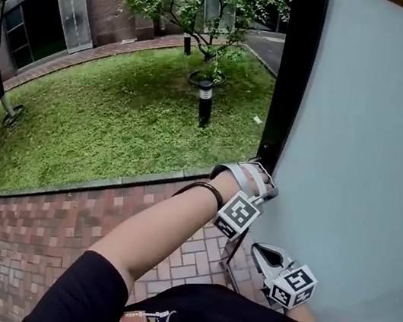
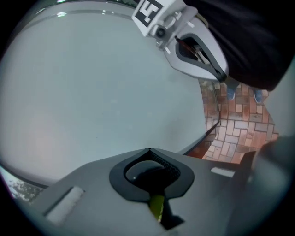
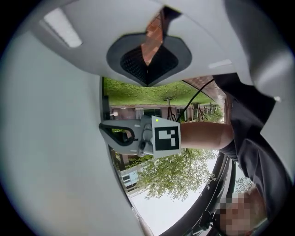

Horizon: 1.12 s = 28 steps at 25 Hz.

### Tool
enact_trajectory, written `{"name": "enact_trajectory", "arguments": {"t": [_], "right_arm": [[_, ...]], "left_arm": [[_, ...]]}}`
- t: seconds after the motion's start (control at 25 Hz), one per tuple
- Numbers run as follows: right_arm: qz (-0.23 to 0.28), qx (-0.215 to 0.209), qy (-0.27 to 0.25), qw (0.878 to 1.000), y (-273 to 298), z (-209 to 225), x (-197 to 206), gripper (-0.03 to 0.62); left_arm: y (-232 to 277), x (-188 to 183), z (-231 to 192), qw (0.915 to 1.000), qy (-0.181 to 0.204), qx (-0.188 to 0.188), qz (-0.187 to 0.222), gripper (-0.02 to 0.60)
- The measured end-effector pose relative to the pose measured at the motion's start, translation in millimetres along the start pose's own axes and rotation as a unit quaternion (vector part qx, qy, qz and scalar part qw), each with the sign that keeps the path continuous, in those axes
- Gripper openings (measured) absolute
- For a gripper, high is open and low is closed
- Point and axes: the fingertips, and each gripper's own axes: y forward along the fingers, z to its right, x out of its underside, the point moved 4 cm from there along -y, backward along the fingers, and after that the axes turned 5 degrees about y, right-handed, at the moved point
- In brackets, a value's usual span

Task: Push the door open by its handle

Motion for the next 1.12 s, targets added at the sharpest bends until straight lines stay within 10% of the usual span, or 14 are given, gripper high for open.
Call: {"name": "enact_trajectory", "arguments": {"t": [0.16,0.24,0.32,0.4,0.44,0.52,0.68,0.72,0.8,0.92,1.12], "right_arm": [[0.011,0.029,-0.006,1.000,-6,-2,-11,0.000],[0.020,0.038,-0.003,0.999,-8,-10,-11,0.000],[0.025,0.039,-0.001,0.999,-8,-18,-9,0.000],[0.022,0.038,0.001,0.999,-5,-22,-6,0.001],[0.019,0.036,0.002,0.999,-1,-23,-4,0.000],[0.014,0.027,0.002,1.000,12,-27,-1,0.000],[0.010,0.004,0.003,1.000,40,-29,-1,0.000],[0.010,-0.001,0.004,1.000,47,-29,-2,0.000],[0.007,-0.012,0.003,1.000,63,-31,-7,0.000],[0.001,-0.035,-0.014,0.999,88,-40,-16,0.000],[0.001,-0.042,-0.023,0.999,117,-60,-27,0.000]], "left_arm": [[-34,17,-25,0.9946,-0.087,-0.057,0.001,0.229],[-69,25,-21,0.9857,-0.134,-0.102,0.000,0.244],[-113,36,1,0.9610,-0.237,-0.141,0.019,0.213],[-157,54,46,0.9145,-0.369,-0.158,0.047,0.166],[-179,64,75,0.8807,-0.441,-0.163,0.061,0.144],[-227,84,141,0.7850,-0.590,-0.173,0.075,0.070],[-308,94,268,0.5462,-0.806,-0.220,0.058,-0.002],[-323,90,297,0.5000,-0.833,-0.233,0.047,-0.002],[-345,79,341,0.4474,-0.859,-0.249,0.014,-0.002],[-364,71,372,0.4207,-0.866,-0.269,-0.009,-0.002],[-386,87,367,0.4435,-0.852,-0.279,-0.002,-0.002]]}}
